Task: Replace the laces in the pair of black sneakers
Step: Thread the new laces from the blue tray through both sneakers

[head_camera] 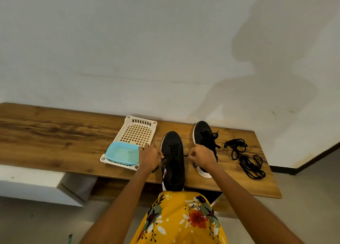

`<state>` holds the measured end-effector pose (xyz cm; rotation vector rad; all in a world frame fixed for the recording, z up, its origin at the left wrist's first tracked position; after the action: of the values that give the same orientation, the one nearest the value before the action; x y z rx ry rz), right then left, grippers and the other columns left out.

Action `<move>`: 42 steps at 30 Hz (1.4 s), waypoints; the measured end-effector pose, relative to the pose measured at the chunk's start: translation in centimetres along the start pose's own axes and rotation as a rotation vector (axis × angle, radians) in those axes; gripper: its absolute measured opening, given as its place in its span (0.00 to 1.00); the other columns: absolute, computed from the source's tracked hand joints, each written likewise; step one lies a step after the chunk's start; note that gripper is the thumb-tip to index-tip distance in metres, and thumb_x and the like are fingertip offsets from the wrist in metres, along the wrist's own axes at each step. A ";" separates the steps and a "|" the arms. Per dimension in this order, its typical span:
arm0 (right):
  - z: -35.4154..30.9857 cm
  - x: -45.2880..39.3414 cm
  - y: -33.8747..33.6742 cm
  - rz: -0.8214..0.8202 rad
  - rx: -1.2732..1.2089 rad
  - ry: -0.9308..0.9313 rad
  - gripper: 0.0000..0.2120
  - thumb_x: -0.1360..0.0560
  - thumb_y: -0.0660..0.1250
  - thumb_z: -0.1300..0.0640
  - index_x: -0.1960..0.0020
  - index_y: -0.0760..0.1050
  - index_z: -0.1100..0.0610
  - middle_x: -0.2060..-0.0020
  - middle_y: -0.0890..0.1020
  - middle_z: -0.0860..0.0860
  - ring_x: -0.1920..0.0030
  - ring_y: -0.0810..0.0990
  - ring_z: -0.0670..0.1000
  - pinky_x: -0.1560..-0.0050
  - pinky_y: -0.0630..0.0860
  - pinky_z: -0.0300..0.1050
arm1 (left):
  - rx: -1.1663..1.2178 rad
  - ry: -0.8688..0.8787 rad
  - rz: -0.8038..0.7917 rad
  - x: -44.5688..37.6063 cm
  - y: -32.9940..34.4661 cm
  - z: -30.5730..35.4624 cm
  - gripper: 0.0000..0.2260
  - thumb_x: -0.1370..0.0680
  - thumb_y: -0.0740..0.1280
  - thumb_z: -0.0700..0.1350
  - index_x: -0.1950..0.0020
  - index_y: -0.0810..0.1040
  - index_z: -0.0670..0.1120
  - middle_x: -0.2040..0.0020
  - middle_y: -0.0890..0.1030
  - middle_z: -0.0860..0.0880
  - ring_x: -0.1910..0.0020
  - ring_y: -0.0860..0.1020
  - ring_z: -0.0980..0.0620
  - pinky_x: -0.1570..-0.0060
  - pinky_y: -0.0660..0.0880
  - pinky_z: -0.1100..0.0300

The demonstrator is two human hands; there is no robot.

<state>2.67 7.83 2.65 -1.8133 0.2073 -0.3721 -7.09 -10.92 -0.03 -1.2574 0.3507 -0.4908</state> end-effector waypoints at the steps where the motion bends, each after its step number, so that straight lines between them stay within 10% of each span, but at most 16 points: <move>1: -0.1 0.1 0.1 0.002 0.036 -0.027 0.09 0.23 0.63 0.54 0.54 0.80 0.56 0.50 0.78 0.49 0.50 0.78 0.51 0.61 0.70 0.42 | 0.002 0.004 -0.006 0.0 0.0 0.2 0.08 0.23 0.65 0.52 0.49 0.81 0.52 0.42 0.76 0.52 0.41 0.70 0.50 0.42 0.62 0.53; 13: -0.6 1.1 1.2 0.012 -0.003 0.079 0.09 0.22 0.60 0.56 0.53 0.78 0.58 0.52 0.81 0.53 0.55 0.80 0.53 0.65 0.66 0.41 | 0.212 -0.085 -0.017 0.6 -0.1 1.7 0.06 0.21 0.61 0.44 0.51 0.77 0.50 0.56 0.80 0.53 0.51 0.77 0.52 0.38 0.60 0.52; 19: -3.0 1.3 1.9 -0.048 -0.157 0.034 0.24 0.26 0.65 0.40 0.36 0.72 0.55 0.47 0.81 0.52 0.47 0.80 0.53 0.57 0.71 0.42 | 0.378 -0.023 -0.164 0.6 1.1 2.9 0.12 0.22 0.63 0.54 0.42 0.71 0.49 0.50 0.80 0.51 0.47 0.77 0.51 0.36 0.64 0.50; 34: -2.6 3.1 2.4 0.038 -0.456 0.175 0.07 0.27 0.71 0.52 0.55 0.81 0.57 0.62 0.81 0.49 0.60 0.78 0.47 0.66 0.68 0.37 | 0.428 -0.103 -0.058 2.2 0.3 2.5 0.08 0.28 0.73 0.48 0.54 0.84 0.45 0.56 0.84 0.49 0.57 0.80 0.55 0.54 0.74 0.63; 42: -0.3 3.1 1.1 0.067 -0.060 0.111 0.09 0.23 0.64 0.54 0.55 0.80 0.58 0.57 0.83 0.53 0.57 0.81 0.53 0.62 0.73 0.43 | 0.236 -0.159 -0.054 1.9 -0.9 1.7 0.08 0.23 0.66 0.50 0.52 0.82 0.47 0.52 0.83 0.50 0.48 0.77 0.51 0.40 0.62 0.54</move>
<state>5.56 6.26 2.13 -1.8414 0.3589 -0.4233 -4.75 -10.75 1.34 -1.0699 0.1208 -0.4608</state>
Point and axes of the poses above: each hand's wrist, its own x-axis away from the middle knuckle, its own y-axis out of the palm, z = x × y, the point moved 3 cm from there along -x, towards the middle knuckle
